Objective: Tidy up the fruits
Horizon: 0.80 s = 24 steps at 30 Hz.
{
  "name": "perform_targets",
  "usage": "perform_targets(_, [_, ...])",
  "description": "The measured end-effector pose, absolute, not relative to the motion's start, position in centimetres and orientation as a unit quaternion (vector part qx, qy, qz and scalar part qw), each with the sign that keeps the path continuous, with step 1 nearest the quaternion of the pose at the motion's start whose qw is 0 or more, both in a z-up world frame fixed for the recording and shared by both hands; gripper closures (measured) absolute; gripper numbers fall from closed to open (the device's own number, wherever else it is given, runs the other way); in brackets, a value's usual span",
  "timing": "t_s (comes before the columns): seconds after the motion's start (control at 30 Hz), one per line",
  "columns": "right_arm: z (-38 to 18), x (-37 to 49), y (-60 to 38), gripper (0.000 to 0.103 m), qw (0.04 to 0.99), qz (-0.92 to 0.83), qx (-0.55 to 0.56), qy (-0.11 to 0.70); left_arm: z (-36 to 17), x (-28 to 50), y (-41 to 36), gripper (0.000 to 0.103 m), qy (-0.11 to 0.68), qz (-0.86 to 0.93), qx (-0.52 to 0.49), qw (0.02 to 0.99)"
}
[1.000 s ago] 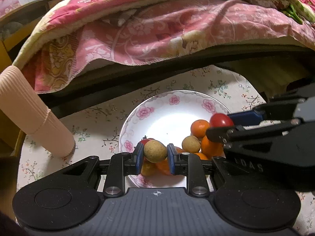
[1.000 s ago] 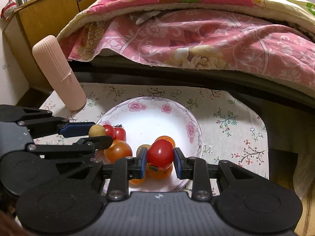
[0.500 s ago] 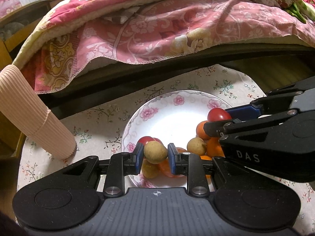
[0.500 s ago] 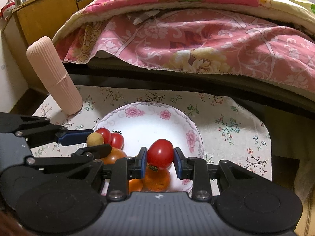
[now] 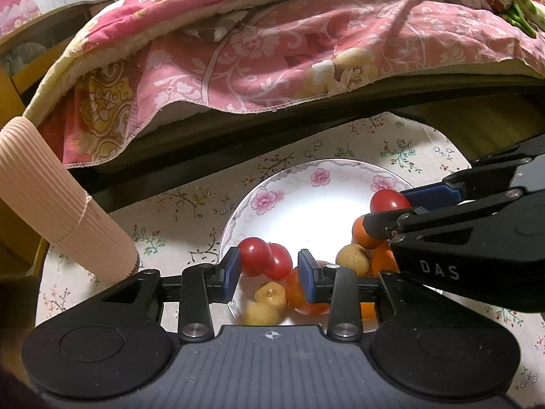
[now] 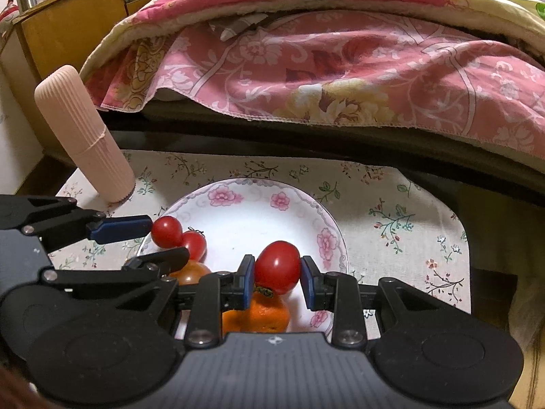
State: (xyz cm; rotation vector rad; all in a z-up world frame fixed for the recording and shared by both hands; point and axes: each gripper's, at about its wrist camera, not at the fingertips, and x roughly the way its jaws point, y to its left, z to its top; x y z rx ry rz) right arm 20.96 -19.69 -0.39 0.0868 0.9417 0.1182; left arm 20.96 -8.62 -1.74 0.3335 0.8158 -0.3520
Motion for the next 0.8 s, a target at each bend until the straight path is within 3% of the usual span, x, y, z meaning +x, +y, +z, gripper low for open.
perform_targets(0.27, [-0.5,20.9,-20.0,0.072,0.887,0.057,0.059,0.455,-1.5,21.1,-8.2,0.051,0.399,-0.169,0.146,0.889])
perform_targets(0.33, [-0.4,20.9,-20.0,0.071,0.888,0.056,0.061,0.452,-1.5,21.0,-8.3,0.042,0.396,-0.168,0.149,0.89])
perform_targets(0.43, [0.0,20.8,-20.1,0.06,0.889,0.065,0.077,0.447,-1.2,20.5,-8.4,0.026,0.392,-0.177,0.147,0.891])
perform_targets(0.6, [0.9,20.0,-20.2,0.06,0.898,0.055,0.083,0.429,-0.6,19.7,-8.6,0.024,0.384,-0.164,0.157,0.895])
perform_targets(0.8, [2.2,18.8,-21.2,0.06,0.903,0.041,0.1,0.416,1.0,18.0,-7.3,0.014,0.365,-0.151,0.136,0.909])
